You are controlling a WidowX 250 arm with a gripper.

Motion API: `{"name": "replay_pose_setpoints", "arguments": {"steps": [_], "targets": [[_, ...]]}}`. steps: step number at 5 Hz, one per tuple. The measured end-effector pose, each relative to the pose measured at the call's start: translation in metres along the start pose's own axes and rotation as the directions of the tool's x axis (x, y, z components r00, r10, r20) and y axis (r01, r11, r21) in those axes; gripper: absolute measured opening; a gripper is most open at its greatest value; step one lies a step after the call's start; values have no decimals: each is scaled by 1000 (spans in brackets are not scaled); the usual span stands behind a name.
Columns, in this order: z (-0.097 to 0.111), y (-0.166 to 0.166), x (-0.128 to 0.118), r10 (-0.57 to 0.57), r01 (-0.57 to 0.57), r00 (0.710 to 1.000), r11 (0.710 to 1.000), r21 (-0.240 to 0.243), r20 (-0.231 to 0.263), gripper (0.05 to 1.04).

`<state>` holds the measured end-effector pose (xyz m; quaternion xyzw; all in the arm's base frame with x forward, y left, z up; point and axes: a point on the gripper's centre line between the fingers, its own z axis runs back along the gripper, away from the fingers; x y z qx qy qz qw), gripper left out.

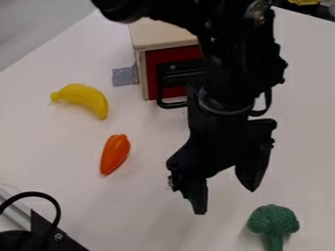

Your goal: Open the drawer

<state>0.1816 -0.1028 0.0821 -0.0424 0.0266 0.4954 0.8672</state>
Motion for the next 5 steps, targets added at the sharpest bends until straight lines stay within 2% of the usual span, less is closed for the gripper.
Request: {"name": "replay_pose_setpoints", "arguments": {"steps": [1, 2, 4, 5], "targets": [[-4, 3, 0, 4, -3, 1000, 1000, 21, -4, 997], [-4, -8, 0, 72, -72, 997, 997, 29, -32, 997], [0, -31, 14, 221, -221, 974, 975, 0, -41, 997], [2, -40, 25, 312, -314, 949, 949, -32, -42, 997]]}}
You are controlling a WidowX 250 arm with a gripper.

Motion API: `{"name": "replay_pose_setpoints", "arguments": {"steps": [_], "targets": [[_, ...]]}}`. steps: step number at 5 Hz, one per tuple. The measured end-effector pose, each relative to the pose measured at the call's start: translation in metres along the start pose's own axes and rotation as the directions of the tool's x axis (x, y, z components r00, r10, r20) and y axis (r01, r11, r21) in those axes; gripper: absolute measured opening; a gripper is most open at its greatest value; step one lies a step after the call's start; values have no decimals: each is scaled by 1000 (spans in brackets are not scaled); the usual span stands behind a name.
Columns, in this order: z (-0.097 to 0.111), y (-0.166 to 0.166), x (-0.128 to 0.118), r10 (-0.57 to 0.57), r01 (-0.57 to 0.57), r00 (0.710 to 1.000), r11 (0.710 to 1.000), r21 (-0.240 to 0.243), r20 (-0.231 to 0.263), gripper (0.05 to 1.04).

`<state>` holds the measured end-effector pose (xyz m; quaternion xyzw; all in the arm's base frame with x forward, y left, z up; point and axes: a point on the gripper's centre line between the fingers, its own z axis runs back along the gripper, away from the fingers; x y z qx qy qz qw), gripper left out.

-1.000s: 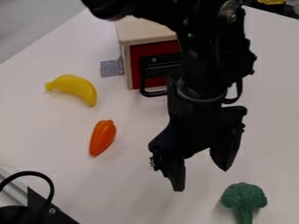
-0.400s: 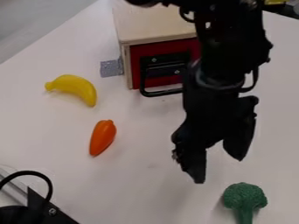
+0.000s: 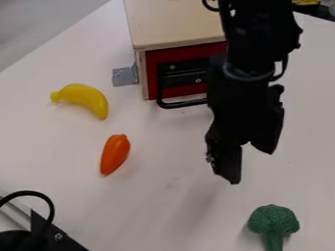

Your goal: Open the drawer

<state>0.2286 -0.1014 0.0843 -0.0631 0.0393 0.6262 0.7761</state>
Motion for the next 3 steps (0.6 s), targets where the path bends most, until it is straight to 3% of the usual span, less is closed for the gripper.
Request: {"name": "replay_pose_setpoints", "arguments": {"steps": [2, 3], "targets": [[8, -22, 19, 172, -173, 985, 982, -70, -19, 997], [13, -32, 38, 307, -309, 951, 945, -105, -33, 997]]}}
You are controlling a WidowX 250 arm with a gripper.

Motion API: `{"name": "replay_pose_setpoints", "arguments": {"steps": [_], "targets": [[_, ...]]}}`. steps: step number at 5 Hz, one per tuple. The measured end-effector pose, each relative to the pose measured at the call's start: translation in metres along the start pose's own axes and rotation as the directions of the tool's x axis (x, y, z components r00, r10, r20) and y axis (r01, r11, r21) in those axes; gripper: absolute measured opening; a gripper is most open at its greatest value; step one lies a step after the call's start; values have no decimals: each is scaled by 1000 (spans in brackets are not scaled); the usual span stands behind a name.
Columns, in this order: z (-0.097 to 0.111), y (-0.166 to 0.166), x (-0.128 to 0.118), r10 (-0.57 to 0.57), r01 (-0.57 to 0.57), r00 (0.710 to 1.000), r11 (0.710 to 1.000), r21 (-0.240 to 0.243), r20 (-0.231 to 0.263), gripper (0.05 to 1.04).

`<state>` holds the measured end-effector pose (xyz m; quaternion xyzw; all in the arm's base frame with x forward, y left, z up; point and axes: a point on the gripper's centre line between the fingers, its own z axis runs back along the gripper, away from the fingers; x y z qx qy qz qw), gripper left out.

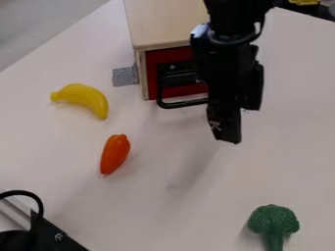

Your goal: Open the drawer

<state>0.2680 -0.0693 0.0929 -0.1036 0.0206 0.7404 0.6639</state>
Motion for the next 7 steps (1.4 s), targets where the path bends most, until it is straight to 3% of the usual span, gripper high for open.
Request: {"name": "replay_pose_setpoints", "arguments": {"steps": [2, 5, 7], "targets": [[-7, -20, 24, 217, -216, 976, 976, -17, 13, 997], [-32, -50, 73, 409, -409, 912, 913, -6, 36, 997], [-39, -56, 84, 424, -425, 904, 905, 2, 54, 997]]}}
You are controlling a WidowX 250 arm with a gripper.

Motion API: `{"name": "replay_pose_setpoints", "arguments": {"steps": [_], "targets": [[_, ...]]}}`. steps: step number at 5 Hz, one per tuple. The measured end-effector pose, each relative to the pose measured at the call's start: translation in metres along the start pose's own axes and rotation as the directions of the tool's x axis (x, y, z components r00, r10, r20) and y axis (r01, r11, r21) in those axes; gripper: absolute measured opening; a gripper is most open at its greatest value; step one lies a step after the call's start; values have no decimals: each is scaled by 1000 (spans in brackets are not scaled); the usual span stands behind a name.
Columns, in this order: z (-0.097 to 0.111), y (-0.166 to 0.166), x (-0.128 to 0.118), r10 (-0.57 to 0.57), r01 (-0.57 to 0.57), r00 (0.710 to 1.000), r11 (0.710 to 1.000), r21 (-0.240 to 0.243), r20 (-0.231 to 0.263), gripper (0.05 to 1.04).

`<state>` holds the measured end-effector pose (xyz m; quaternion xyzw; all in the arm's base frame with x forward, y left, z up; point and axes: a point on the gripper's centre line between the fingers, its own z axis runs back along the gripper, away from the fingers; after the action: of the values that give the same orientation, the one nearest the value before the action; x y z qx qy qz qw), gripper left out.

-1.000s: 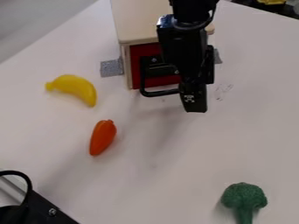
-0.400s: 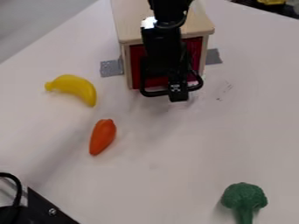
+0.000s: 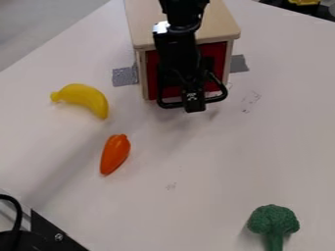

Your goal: Open the drawer

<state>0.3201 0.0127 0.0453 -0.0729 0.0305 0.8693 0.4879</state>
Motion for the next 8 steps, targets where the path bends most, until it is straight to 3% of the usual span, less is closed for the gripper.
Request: {"name": "replay_pose_setpoints", "arguments": {"steps": [2, 4, 5, 6, 8], "targets": [[-4, -2, 3, -14, 14, 1000, 1000, -7, 20, 997], [-14, 11, 1, -77, 80, 996, 995, -57, 54, 997], [-26, 31, 2, -98, 100, 993, 995, -16, 72, 1000], [-27, 36, -1, -119, 120, 990, 993, -18, 71, 968], [-27, 45, -5, -161, 162, 984, 987, -12, 75, 416]]}}
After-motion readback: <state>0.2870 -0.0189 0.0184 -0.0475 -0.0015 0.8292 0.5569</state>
